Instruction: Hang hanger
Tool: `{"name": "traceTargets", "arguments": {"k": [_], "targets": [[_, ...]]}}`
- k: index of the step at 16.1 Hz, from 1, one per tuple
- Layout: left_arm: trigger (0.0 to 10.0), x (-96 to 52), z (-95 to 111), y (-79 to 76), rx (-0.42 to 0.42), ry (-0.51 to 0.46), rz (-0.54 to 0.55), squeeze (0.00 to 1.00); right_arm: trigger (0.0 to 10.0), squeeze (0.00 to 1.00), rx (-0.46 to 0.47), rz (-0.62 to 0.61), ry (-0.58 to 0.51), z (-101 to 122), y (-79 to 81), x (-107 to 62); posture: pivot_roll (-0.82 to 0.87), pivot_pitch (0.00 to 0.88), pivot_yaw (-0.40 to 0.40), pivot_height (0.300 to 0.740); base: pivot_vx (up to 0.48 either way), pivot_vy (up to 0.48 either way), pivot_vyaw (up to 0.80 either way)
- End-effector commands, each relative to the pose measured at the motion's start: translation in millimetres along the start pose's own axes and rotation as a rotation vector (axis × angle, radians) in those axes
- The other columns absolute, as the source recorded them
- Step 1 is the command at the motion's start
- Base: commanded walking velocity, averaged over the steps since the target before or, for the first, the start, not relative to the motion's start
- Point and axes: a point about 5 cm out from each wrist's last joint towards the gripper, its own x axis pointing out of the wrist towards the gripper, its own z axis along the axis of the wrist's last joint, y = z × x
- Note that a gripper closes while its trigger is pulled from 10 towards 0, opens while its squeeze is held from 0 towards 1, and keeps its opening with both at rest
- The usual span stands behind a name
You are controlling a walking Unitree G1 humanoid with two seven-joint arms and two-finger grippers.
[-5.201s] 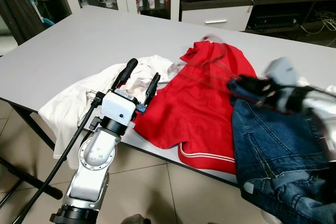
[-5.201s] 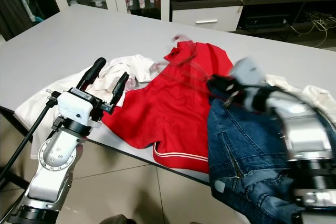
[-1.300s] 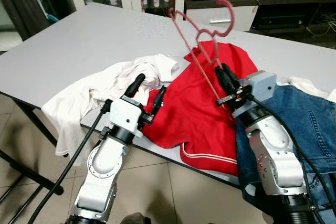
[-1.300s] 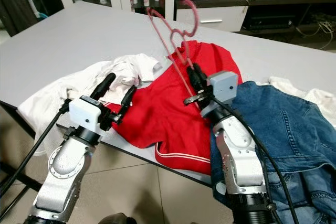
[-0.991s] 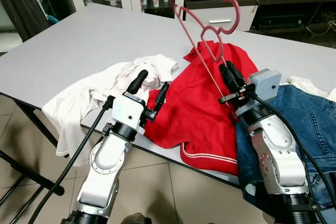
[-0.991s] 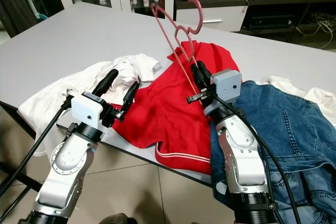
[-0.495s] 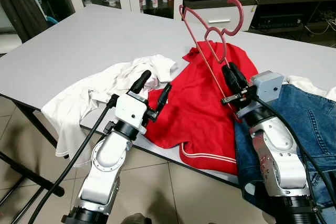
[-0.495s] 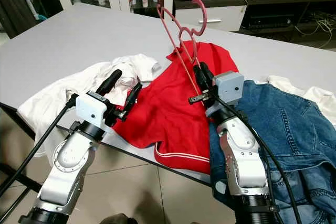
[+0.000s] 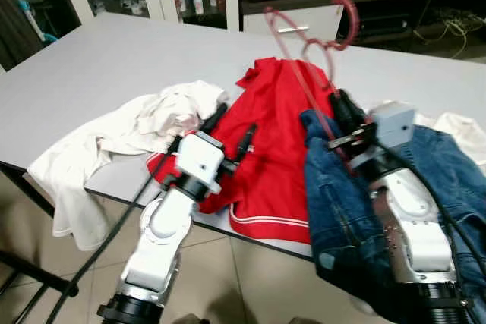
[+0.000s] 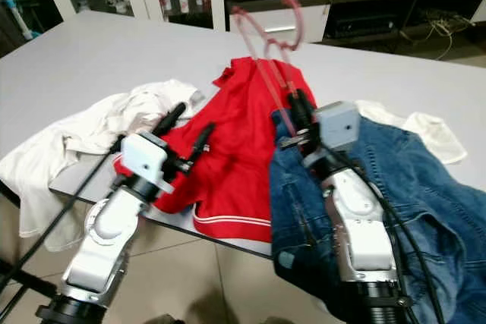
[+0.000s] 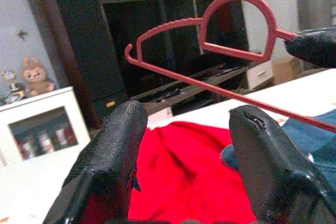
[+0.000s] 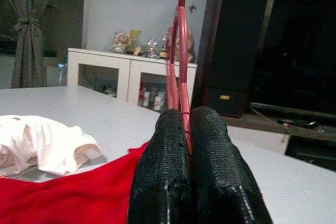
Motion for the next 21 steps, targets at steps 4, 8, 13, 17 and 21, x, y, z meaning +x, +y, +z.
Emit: {"name": "traceTargets", "arguments": {"k": [4,8,13,17,21], "targets": [[10.0,1.2,-0.7,4.1,0.022,0.005,-0.008,0.00,10.0,0.00,-0.018,0.017,-0.025,5.0,3.9,2.8,-0.08,0.000,0.058,0.740,0.000,-0.356,0.00],[10.0,0.0,-1.2,2.2,0.021,0.008,-0.010,0.00,10.0,0.00,-0.024,0.027,-0.025,6.2,3.4,3.0,-0.08,0.000,0.056,0.740,0.000,-0.359,0.00],[10.0,-2.1,-1.5,0.7,0.020,0.011,-0.005,0.00,10.0,0.00,-0.026,0.039,-0.026,7.2,4.3,4.5,-0.07,0.000,0.048,0.740,0.000,-0.359,0.00],[10.0,-2.8,-1.3,0.9,0.017,0.012,0.001,0.00,10.0,0.00,-0.020,0.039,-0.027,7.3,5.9,4.8,-0.07,0.000,0.047,0.740,0.000,-0.357,0.00],[10.0,-1.9,-1.8,0.7,0.018,0.012,0.001,0.00,10.0,0.00,-0.023,0.036,-0.028,7.9,4.0,5.6,-0.07,0.000,0.045,0.740,0.000,-0.220,0.00]]}}
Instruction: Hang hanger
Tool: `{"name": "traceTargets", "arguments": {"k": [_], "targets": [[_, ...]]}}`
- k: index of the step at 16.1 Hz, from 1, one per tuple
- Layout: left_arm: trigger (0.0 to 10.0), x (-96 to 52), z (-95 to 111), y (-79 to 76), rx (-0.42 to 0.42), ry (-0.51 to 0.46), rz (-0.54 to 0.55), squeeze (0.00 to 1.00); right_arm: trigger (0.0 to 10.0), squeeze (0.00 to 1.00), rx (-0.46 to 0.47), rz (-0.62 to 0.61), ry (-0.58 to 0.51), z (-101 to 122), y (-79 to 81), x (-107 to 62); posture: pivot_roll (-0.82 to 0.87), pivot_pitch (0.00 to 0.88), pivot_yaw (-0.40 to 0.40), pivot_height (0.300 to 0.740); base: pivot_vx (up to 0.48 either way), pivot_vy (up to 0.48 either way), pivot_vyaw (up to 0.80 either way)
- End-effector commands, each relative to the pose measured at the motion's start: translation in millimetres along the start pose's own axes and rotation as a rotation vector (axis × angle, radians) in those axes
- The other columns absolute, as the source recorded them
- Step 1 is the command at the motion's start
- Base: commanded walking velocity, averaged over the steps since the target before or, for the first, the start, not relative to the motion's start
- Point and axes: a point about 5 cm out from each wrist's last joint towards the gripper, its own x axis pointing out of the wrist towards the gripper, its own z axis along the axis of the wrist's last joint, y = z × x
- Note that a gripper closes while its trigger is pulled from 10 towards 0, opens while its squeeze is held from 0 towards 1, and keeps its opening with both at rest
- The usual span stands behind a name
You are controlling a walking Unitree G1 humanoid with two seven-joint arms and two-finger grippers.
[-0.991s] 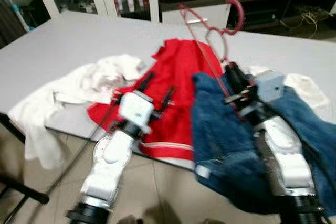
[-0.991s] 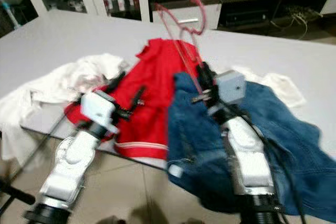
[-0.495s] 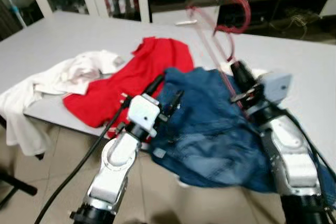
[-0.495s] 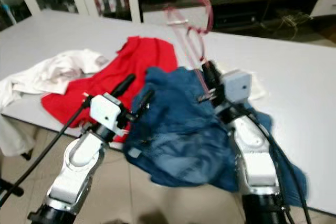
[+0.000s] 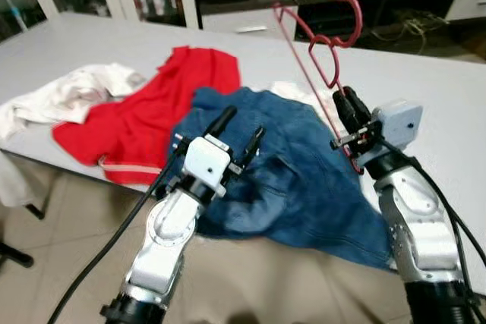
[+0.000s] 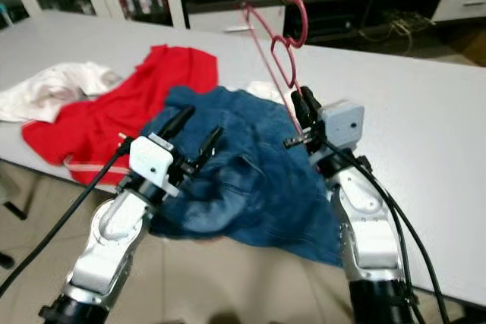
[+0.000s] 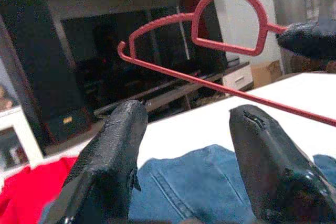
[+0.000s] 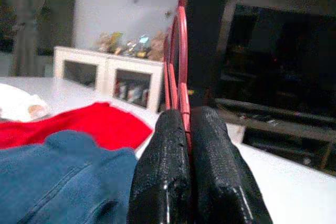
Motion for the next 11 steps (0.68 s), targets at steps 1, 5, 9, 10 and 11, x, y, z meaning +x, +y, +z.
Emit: {"name": "traceTargets", "arguments": {"k": [1,5,9,10,11], "targets": [[10.0,-0.3,-0.1,4.1,0.012,0.003,0.010,0.00,10.0,0.00,-0.007,0.020,-0.026,5.9,3.2,5.4,-0.07,0.000,0.045,0.740,0.000,0.000,0.00],[10.0,-1.3,-0.1,2.9,0.006,0.003,0.010,0.00,10.0,0.00,-0.013,0.020,-0.025,6.6,1.6,4.6,-0.08,0.000,0.044,0.740,0.000,0.000,0.00],[10.0,-0.9,-0.5,3.2,0.011,0.003,0.004,0.00,10.0,0.00,-0.014,0.016,-0.027,6.3,0.9,5.9,-0.08,0.000,0.048,0.740,0.000,0.000,0.00],[10.0,0.0,-0.2,3.4,0.012,0.002,0.004,0.00,10.0,0.00,-0.021,0.022,-0.029,7.0,0.3,6.6,-0.08,0.000,0.048,0.740,0.000,0.000,0.00],[10.0,0.6,0.1,3.6,0.011,0.000,0.002,0.00,10.0,0.00,-0.053,0.056,-0.036,10.1,-1.1,7.5,-0.08,0.000,0.050,0.740,0.000,0.000,0.00]]}}
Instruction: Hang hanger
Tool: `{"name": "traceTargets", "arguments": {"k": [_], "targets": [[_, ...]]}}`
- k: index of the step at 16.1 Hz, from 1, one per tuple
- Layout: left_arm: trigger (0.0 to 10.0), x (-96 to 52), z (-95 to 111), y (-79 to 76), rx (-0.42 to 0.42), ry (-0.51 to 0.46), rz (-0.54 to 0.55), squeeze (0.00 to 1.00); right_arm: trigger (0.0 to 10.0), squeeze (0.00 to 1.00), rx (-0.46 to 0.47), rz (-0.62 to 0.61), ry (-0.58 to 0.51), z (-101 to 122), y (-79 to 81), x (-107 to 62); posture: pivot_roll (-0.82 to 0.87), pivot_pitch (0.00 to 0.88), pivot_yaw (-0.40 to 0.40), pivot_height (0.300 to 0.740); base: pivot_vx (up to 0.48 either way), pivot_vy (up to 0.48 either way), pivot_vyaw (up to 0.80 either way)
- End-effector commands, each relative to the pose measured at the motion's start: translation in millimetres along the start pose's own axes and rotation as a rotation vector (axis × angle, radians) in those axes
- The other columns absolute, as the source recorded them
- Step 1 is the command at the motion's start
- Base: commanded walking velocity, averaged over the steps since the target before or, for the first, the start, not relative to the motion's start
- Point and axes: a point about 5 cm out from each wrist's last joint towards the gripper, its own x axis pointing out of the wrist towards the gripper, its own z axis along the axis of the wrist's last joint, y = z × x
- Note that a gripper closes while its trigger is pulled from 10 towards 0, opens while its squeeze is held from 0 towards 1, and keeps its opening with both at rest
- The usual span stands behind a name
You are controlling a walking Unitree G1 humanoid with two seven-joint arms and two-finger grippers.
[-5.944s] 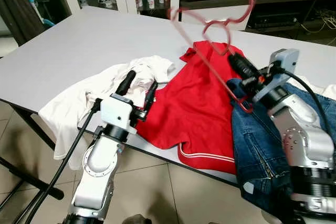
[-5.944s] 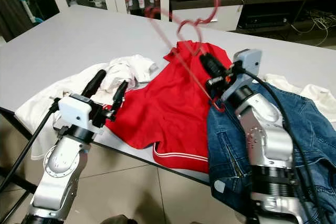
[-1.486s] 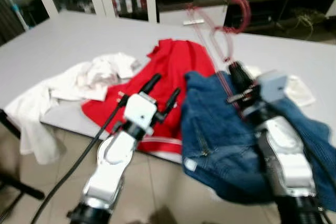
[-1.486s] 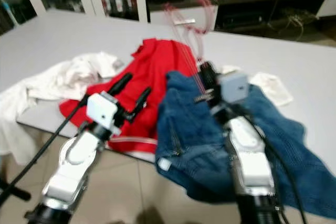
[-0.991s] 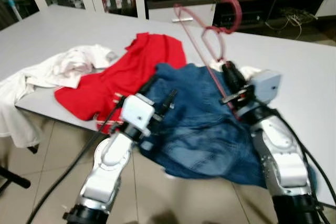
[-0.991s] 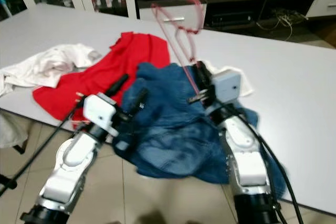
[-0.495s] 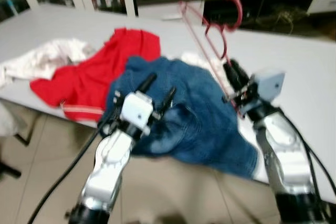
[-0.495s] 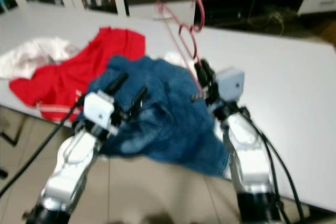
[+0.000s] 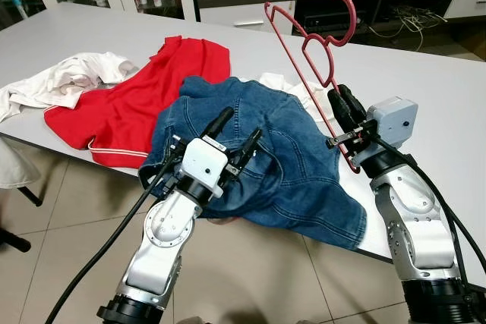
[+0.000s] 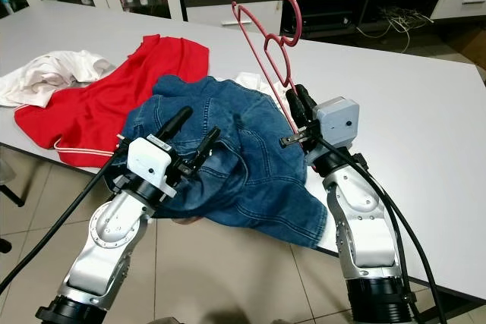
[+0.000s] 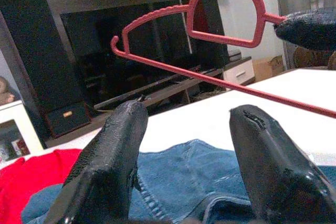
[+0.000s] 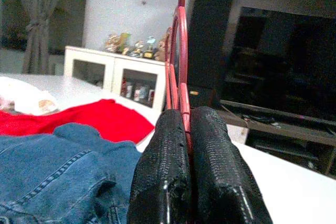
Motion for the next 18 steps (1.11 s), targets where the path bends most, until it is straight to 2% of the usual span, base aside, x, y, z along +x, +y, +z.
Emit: {"name": "traceTargets", "arguments": {"k": [1,2,3,4,5,7,8,11,13,15,17,18], "targets": [[10.0,0.5,0.2,3.2,0.002,0.004,-0.003,0.00,10.0,0.00,-0.054,0.075,-0.034,9.8,-0.8,5.7,-0.08,0.000,0.052,0.740,0.000,0.000,0.00],[10.0,-0.7,-2.6,3.1,0.013,0.028,-0.043,0.00,10.0,0.00,-0.082,0.116,-0.037,14.0,-4.2,6.0,-0.08,0.000,0.052,0.740,0.000,0.000,0.00],[10.0,-2.3,-4.8,4.0,0.075,0.051,-0.100,0.00,10.0,0.00,-0.095,0.126,-0.041,17.3,-7.7,6.7,-0.09,0.000,0.052,0.740,0.000,0.000,0.00],[10.0,-4.6,-7.4,13.9,0.315,0.080,-0.215,0.00,10.0,0.00,-0.100,0.108,-0.041,19.2,-14.2,7.8,-0.08,0.000,0.048,0.740,0.000,0.000,0.00],[10.0,-4.5,-7.5,18.5,0.352,0.086,-0.221,0.00,10.0,0.00,-0.101,0.105,-0.041,19.3,-15.2,7.8,-0.08,0.000,0.048,0.740,0.000,0.000,0.00],[10.0,-1.3,-2.0,39.9,0.333,0.077,-0.143,0.00,10.0,0.00,-0.100,0.105,-0.039,18.2,-13.6,8.3,-0.08,0.000,0.047,0.740,0.000,0.000,0.00],[10.0,-2.4,-3.2,47.1,0.358,0.092,-0.137,0.00,10.0,0.00,-0.097,0.114,-0.040,18.3,-11.8,8.5,-0.08,0.000,0.047,0.740,0.000,0.000,0.00],[10.0,-7.0,-7.9,59.2,0.422,0.138,-0.149,0.00,10.0,0.00,-0.091,0.121,-0.041,18.2,-11.3,8.3,-0.08,0.000,0.051,0.740,0.000,0.000,0.00],[10.0,-9.5,-10.4,59.0,0.413,0.165,-0.196,0.00,10.0,0.00,-0.086,0.115,-0.041,18.1,-11.6,8.4,-0.08,0.000,0.053,0.740,0.000,0.000,0.00],[10.0,-7.9,-7.8,53.5,0.354,0.141,-0.213,0.00,10.0,0.00,-0.083,0.113,-0.044,18.2,-11.2,9.5,-0.07,0.000,0.054,0.740,0.000,0.000,0.00],[10.0,-3.8,-2.0,31.1,0.156,0.102,-0.279,0.00,10.0,0.00,-0.081,0.114,-0.050,19.2,-10.0,11.4,-0.08,0.000,0.054,0.740,0.000,0.000,0.00],[10.0,-6.4,-3.7,21.2,0.082,0.126,-0.342,0.00,10.0,0.00,-0.082,0.112,-0.050,19.5,-10.9,11.1,-0.08,0.000,0.053,0.740,0.000,0.000,0.00]]}}
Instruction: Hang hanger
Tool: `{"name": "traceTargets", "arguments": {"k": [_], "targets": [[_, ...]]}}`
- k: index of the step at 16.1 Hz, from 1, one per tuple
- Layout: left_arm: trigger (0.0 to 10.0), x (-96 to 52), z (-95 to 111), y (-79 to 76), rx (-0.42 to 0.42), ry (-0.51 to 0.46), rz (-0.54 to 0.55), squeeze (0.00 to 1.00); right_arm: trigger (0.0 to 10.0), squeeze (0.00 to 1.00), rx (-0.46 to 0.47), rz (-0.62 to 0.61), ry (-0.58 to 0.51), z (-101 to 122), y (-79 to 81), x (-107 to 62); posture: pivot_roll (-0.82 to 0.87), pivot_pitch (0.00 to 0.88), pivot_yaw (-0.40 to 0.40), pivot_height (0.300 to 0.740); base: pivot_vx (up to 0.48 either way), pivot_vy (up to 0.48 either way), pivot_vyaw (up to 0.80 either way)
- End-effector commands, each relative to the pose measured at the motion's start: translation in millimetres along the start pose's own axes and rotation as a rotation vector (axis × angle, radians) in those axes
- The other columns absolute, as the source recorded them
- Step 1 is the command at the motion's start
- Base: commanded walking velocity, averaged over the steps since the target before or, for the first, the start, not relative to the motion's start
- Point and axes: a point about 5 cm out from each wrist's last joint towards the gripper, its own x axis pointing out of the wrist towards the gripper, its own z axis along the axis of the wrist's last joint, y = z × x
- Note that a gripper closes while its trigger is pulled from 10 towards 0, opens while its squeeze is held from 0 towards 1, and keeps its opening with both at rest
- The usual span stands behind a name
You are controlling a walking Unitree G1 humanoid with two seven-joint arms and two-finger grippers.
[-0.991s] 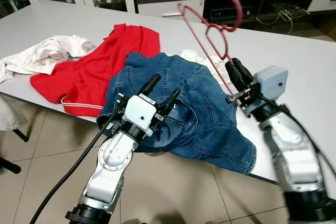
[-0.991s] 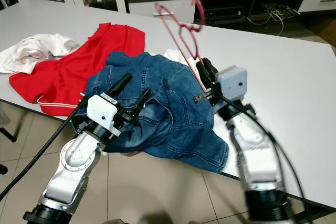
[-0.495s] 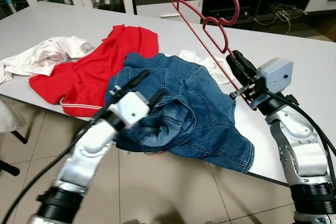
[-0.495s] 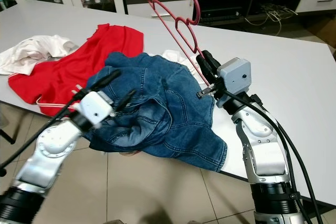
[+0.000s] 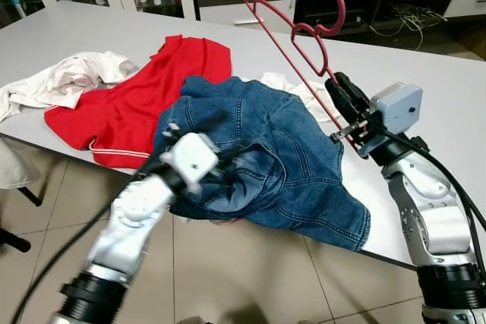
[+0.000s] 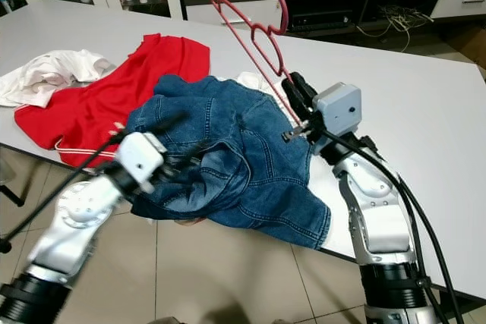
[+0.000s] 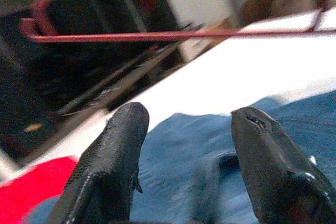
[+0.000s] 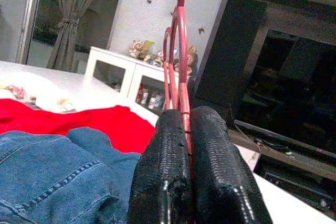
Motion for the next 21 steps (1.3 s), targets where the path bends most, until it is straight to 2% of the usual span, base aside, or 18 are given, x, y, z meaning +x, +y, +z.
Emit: {"name": "traceTargets", "arguments": {"k": [1,2,3,5,7,8,9,11,14,17,21], "targets": [[10.0,-2.4,-2.0,-8.1,-0.064,0.027,-0.072,0.00,10.0,0.00,-0.004,-0.004,-0.010,1.9,-2.4,1.0,-0.08,0.000,0.053,0.740,0.000,0.000,0.00],[10.0,-4.2,-4.8,-12.5,-0.101,0.053,-0.109,0.00,10.0,0.00,-0.008,-0.008,-0.009,1.9,-3.8,0.0,-0.08,0.000,0.053,0.740,0.000,0.000,0.00],[10.0,-7.9,-8.4,-14.8,-0.151,0.079,-0.145,1.00,10.0,0.00,-0.012,-0.011,-0.008,1.9,-4.7,0.3,-0.08,0.000,0.056,0.740,0.000,0.000,0.00],[10.0,-13.3,-11.5,-21.8,-0.254,0.116,-0.225,1.00,10.0,0.00,-0.017,-0.014,-0.009,2.3,-6.1,1.2,-0.09,0.000,0.057,0.740,0.000,0.000,0.00],[10.0,-9.3,-14.8,-26.4,-0.234,0.137,-0.235,1.00,10.0,0.00,-0.018,-0.014,-0.010,2.2,-5.9,1.8,-0.08,0.000,0.058,0.740,0.000,0.000,0.00],[10.0,-5.1,-16.3,-29.1,-0.235,0.140,-0.234,0.14,10.0,0.00,-0.019,-0.014,-0.011,2.2,-5.2,2.1,-0.09,0.000,0.060,0.740,0.000,0.000,0.00],[10.0,-2.6,-17.0,-30.8,-0.247,0.139,-0.239,0.00,10.0,0.00,-0.019,-0.013,-0.012,2.0,-4.9,2.6,-0.09,0.000,0.061,0.740,0.000,0.000,0.00],[10.0,6.1,-21.6,-34.8,-0.308,0.150,-0.234,0.00,10.0,0.00,-0.018,-0.016,-0.016,2.3,-4.3,3.4,-0.09,0.000,0.064,0.740,0.000,0.000,0.00],[10.0,14.3,-29.3,-34.8,-0.333,0.189,-0.210,0.00,10.0,0.00,-0.019,-0.019,-0.019,2.3,-4.7,4.1,-0.10,0.000,0.067,0.740,0.000,0.000,0.00],[10.0,25.7,-37.8,-38.9,-0.398,0.236,-0.213,0.00,10.0,0.00,-0.018,-0.023,-0.022,2.3,-3.9,4.7,-0.10,0.000,0.070,0.740,0.000,0.000,0.00],[10.0,29.4,-40.3,-46.5,-0.399,0.230,-0.240,0.00,10.0,0.00,-0.010,-0.015,-0.023,1.2,-0.3,3.8,-0.10,0.000,0.069,0.740,0.000,0.000,0.00]]}}
